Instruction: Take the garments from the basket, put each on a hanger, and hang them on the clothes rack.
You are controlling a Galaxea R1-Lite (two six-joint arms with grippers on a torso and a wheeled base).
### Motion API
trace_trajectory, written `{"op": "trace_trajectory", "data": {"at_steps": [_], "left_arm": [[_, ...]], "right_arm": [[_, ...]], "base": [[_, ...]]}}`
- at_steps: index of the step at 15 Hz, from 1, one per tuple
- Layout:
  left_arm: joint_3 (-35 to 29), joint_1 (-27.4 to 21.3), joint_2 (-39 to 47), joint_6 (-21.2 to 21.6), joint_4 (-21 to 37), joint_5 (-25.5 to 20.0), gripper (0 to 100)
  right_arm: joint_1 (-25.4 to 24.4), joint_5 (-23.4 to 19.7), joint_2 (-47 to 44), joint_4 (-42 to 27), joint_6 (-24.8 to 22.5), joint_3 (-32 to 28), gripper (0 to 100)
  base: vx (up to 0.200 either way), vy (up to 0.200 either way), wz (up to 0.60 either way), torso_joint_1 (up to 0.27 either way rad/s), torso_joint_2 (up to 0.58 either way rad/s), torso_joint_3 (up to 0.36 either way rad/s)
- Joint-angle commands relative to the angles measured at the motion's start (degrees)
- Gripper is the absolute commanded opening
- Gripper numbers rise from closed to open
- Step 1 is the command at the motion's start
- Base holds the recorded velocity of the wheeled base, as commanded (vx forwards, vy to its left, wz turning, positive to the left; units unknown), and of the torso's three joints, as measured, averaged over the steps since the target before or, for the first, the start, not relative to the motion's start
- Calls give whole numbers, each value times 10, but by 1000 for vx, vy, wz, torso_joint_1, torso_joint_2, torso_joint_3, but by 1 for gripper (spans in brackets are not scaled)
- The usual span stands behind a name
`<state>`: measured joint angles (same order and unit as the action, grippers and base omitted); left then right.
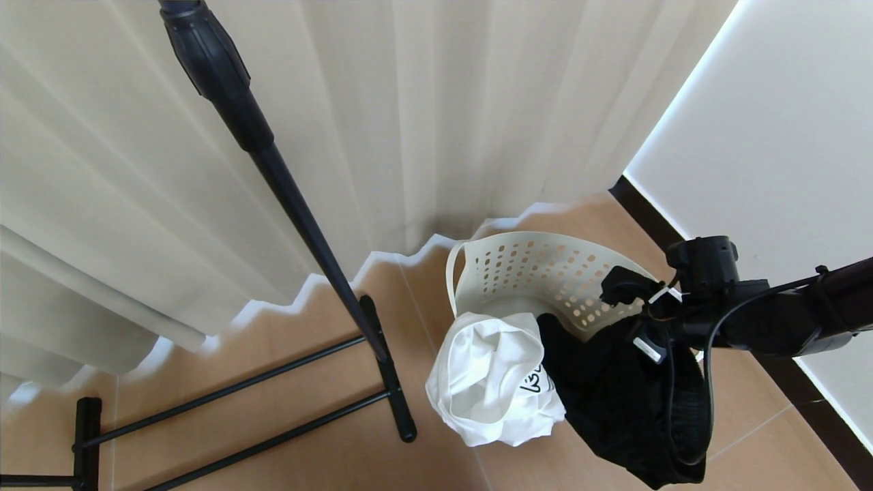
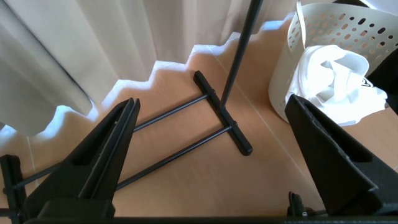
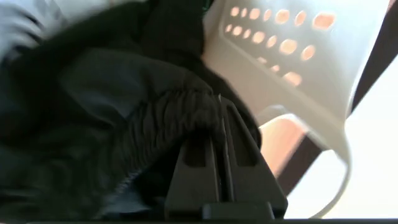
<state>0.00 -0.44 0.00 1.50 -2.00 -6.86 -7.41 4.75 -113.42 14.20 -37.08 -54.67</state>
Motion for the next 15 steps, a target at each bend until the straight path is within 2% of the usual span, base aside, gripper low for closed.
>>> {"op": "trace_trajectory", "data": {"at_steps": [1, 2, 3, 4, 5, 6, 8, 11, 15], "left_arm": [[0, 0, 0, 0, 0, 0, 100], [0, 0, 0, 0, 0, 0, 100], [0, 0, 0, 0, 0, 0, 100], [0, 0, 0, 0, 0, 0, 100], [0, 0, 0, 0, 0, 0, 100], [0, 0, 0, 0, 0, 0, 100], [0, 0, 0, 0, 0, 0, 100], [0, 0, 0, 0, 0, 0, 100], [0, 0, 0, 2, 0, -2, 100]], "right_arm": [[-11, -4, 36, -1, 32, 12, 0], [-30, -35, 107, 4, 120, 60, 0], [-52, -55, 191, 3, 166, 104, 0], [-65, -58, 249, 4, 186, 128, 0], [-74, -58, 299, 3, 196, 145, 0], [-88, -57, 395, -4, 198, 155, 0], [-94, -55, 472, -4, 198, 155, 0], [-94, -55, 559, -4, 198, 186, 0], [-94, -55, 572, 1, 196, 205, 0]], "base": [[0, 0, 0, 0, 0, 0], [0, 0, 0, 0, 0, 0], [0, 0, 0, 0, 0, 0], [0, 0, 0, 0, 0, 0], [0, 0, 0, 0, 0, 0], [0, 0, 0, 0, 0, 0], [0, 0, 0, 0, 0, 0], [0, 0, 0, 0, 0, 0], [0, 0, 0, 0, 0, 0]]}}
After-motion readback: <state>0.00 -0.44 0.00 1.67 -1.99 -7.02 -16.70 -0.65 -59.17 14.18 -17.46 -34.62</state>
